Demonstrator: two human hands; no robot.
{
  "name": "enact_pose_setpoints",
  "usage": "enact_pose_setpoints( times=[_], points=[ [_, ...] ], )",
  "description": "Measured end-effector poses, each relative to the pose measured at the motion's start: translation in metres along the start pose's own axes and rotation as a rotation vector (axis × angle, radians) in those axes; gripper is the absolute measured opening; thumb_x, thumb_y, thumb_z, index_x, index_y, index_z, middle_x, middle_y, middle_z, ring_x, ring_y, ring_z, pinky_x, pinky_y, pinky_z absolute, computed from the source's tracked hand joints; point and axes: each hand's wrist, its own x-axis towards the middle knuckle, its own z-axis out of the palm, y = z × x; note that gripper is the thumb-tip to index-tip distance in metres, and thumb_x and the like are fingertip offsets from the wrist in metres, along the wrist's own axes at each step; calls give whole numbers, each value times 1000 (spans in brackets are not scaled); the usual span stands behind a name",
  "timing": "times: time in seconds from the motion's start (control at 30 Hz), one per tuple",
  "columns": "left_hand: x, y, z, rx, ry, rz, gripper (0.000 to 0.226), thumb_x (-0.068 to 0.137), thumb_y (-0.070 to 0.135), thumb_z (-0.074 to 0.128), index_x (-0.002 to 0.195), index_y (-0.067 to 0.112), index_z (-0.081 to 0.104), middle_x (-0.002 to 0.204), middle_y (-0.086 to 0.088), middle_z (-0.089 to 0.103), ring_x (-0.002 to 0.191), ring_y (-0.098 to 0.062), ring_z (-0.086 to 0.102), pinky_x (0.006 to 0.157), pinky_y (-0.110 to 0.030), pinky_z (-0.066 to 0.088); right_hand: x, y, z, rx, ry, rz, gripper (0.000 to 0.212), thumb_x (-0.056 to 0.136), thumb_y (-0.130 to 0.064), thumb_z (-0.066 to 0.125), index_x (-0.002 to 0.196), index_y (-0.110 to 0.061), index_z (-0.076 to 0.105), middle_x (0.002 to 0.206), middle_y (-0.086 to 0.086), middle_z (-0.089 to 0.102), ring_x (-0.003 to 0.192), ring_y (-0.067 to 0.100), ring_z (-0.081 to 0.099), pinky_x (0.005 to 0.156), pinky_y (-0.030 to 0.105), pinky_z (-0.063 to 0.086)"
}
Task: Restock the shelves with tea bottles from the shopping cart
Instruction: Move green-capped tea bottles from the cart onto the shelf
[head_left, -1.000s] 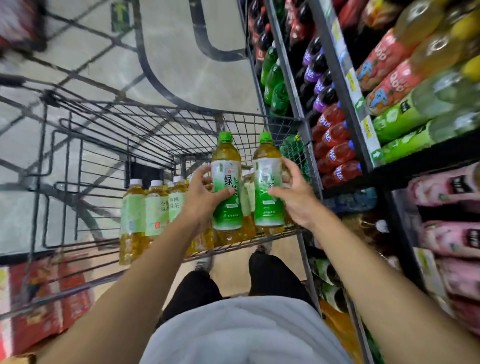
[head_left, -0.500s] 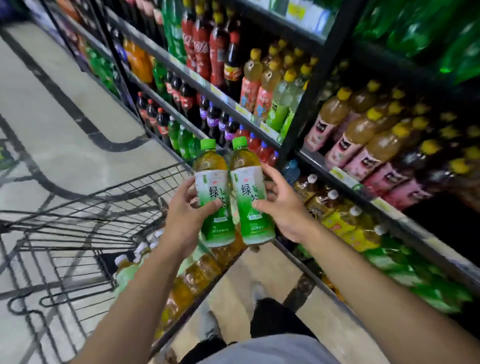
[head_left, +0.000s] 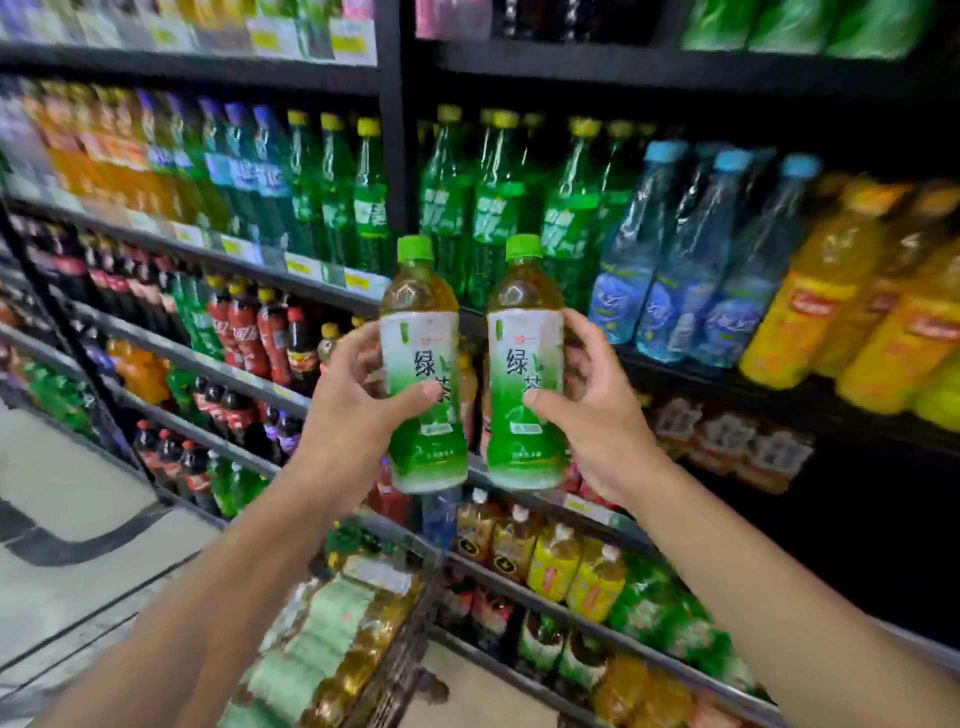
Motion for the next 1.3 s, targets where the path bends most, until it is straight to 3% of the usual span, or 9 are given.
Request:
enact_pose_setpoints(
  times=[0.1,0.33,0.5,0.63,0.73,0.9,1.07,1.17,1.3],
  points=[
    [17,40,43,-6,-34,115,63,69,16,82,123,34,55,121,-8,67,112,-30,68,92,-54,58,9,-44,-34,-63,35,-85,81,86,4,70,138,-51,42,133,-2,58,108,11,67,79,31,57],
    [51,143,137,-44,-138,373,77,66,21,81,137,27,49,129,-11,63,110,-28,70,91,-53,59,30,-171,-109,-165,123,-368,72,70,-17,71,125,-57,47,128,-6,62,110,14,67,94,47,57],
    [78,198,190,-104,-195,492,69,77,6,81,136,26,50,124,-11,66,106,-27,71,87,-51,60,43,-238,-157,-198,223,-497,73,83,1,72,139,-36,43,119,0,62,92,10,70,78,31,58],
    [105,227,223,-90,-178,590,69,78,2,83,134,24,48,125,-11,62,105,-26,70,88,-53,60,59,-271,-188,-220,296,-544,70,86,6,70,141,-28,45,117,4,64,98,17,71,76,29,59],
    [126,241,242,-89,-176,626,65,81,0,81,131,23,46,119,-8,63,103,-24,71,89,-52,60,72,-284,-198,-240,350,-549,74,86,6,71,146,-26,42,113,4,64,91,15,71,69,26,57],
    [165,244,263,-41,-140,662,71,81,-1,82,138,19,43,112,-2,59,95,-15,68,88,-49,60,99,-288,-207,-329,430,-564,77,85,4,73,148,-27,41,114,5,64,96,20,70,77,37,59],
    [204,237,272,20,-106,641,85,79,4,85,146,17,36,114,-2,57,106,-22,65,95,-49,57,134,-285,-212,-383,540,-557,80,80,-3,79,146,-26,43,113,0,63,99,22,69,81,41,61],
    [224,226,277,112,-84,661,84,77,8,87,145,15,38,109,7,56,106,-18,63,91,-34,55,152,-276,-216,-475,604,-546,85,67,-20,82,142,-33,45,121,-1,59,104,20,67,86,46,61],
    [244,210,284,186,-40,699,75,78,18,88,138,10,44,121,2,56,111,-16,55,88,-23,44,171,-258,-225,-482,659,-508,78,76,-16,84,143,-29,46,127,-3,57,108,16,64,90,46,60]
  ],
)
